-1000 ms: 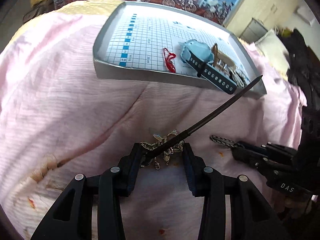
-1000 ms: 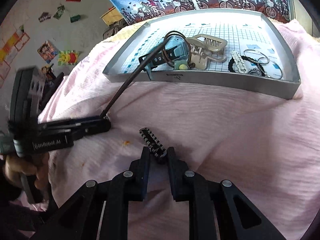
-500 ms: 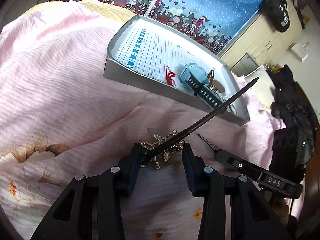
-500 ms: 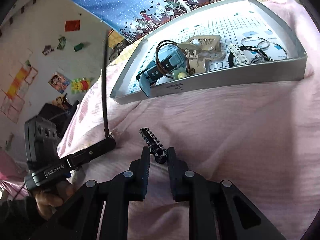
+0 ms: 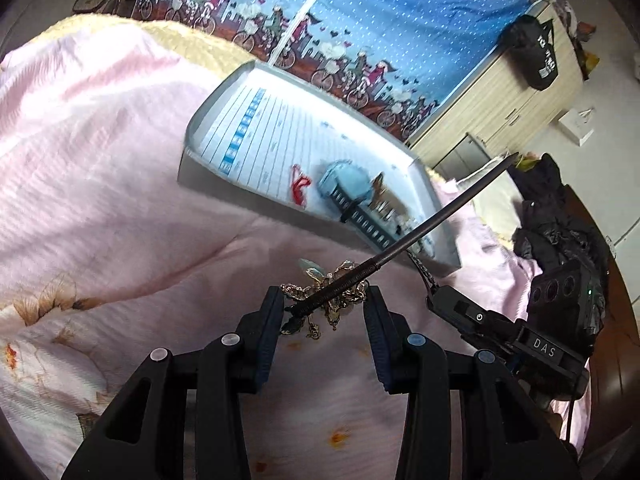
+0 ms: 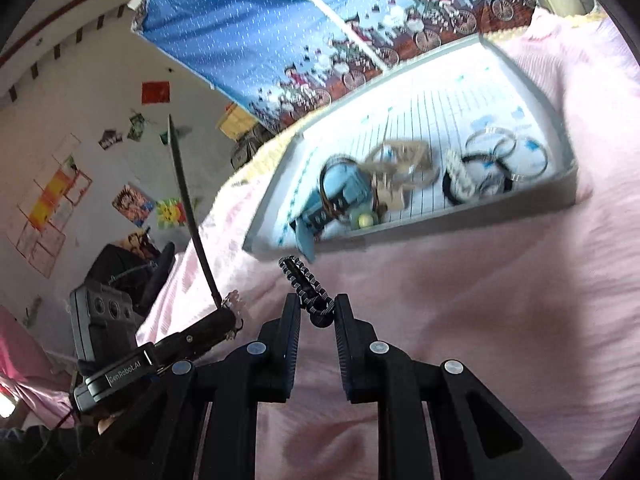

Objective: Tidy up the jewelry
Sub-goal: 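Lift and carry the black clip and gold hairpin over the tray with both tools, then lower the black clip and gold hairpin into the tray and open both tools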

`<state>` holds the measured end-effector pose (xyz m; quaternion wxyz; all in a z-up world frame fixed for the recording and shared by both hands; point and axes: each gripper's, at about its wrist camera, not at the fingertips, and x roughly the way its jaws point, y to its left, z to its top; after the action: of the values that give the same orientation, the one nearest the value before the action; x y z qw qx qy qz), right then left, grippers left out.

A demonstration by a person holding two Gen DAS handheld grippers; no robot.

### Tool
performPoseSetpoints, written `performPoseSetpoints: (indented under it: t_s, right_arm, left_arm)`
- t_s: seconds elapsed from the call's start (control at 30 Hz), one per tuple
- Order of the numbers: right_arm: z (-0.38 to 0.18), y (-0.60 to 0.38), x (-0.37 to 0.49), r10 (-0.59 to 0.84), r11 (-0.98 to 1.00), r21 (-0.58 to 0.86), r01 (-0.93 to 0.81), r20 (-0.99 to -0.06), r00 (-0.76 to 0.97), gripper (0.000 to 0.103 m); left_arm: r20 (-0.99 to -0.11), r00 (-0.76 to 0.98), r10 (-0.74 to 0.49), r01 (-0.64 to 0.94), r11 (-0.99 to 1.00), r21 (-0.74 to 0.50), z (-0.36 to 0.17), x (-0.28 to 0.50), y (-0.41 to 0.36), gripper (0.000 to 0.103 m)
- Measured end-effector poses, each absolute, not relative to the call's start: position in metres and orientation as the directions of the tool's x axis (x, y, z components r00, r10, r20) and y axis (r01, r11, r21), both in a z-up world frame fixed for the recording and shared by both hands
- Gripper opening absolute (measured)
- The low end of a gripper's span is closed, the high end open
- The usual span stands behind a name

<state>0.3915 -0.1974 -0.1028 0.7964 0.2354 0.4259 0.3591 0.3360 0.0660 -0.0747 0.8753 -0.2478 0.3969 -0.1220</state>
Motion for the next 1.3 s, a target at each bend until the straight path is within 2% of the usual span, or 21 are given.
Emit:
performPoseSetpoints:
  t_s: [0.13,0.4,0.63,0.87,1.3]
  right_arm:
    - [-0.094,-0.206,0.395,0.758,0.64,0.674,-0.368,-0.477,0.444,0.016]
    - [-0.083,-0.207,0.418,0.619,0.765,0.548,-0.339,-0.481,0.621,0.016]
    - [-0.099,-0.187,0.426,0.589,0.802,0.475,-0.361,-0.531,0.61,0.016]
    - [-0.107,-0.168,0.425,0.582,0.813,0.407,-0.415,-0.58,0.571,0.017]
    - [-0.108,-0.169,0.425,0.556,0.831,0.39,-0.396,-0.588,0.587,0.019]
  left_arm:
    - [-0.617,0.683,-0.392,0.024,0.855,-0.517,-0.062,0.345,0.063,0.036]
    - [-0.639,0.721,-0.268,-0.054,0.897,-0.438,-0.05,0.391,0.059,0.036]
    - [-0.669,0.716,-0.198,-0.067,0.935,-0.349,-0.066,0.427,0.049,0.036]
    - [-0.706,0.685,-0.178,-0.097,0.939,-0.33,-0.088,0.436,0.046,0.036]
    - [-0.751,0.642,-0.155,-0.066,0.964,-0.256,-0.093,0.441,0.039,0.036]
